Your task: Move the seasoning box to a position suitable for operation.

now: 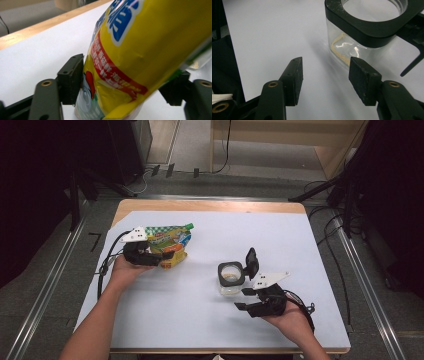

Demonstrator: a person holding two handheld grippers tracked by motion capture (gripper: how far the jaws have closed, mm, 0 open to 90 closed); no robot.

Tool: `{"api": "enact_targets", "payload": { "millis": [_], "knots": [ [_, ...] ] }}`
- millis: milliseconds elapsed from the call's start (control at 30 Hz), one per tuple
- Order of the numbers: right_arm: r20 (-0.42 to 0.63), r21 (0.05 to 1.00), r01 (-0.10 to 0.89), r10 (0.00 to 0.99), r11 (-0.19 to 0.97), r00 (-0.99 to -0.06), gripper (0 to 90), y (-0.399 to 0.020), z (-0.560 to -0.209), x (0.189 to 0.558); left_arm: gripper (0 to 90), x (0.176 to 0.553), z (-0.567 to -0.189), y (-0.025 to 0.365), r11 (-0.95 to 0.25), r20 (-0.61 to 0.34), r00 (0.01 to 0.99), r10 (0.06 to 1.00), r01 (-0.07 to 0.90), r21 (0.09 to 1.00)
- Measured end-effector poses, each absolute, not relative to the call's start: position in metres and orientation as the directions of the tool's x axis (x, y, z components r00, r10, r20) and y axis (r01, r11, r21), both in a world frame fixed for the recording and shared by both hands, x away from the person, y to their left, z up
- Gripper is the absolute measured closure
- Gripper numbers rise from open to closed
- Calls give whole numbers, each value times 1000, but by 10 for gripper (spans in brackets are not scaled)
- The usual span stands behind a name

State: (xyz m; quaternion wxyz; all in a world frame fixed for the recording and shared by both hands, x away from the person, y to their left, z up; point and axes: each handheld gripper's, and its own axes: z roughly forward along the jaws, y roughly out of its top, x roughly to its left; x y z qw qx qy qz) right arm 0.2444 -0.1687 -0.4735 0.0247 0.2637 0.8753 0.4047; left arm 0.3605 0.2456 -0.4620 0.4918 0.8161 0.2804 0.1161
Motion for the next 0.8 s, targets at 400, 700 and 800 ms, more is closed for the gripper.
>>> {"api": "enact_targets", "payload": {
  "millis": [400,700,800],
  "knots": [
    [176,732,449,495,512,-851,470,-172,-471,243,360,365,-435,248,-343,-234,781,580,494,799],
    [175,766,426,482,481,-859,490,-159,-466,240,360,343,-392,239,-435,-251,808,532,516,738],
    [177,784,416,477,460,-861,504,-151,-464,239,359,335,-381,231,-470,-273,822,499,522,712]
  ]
}}
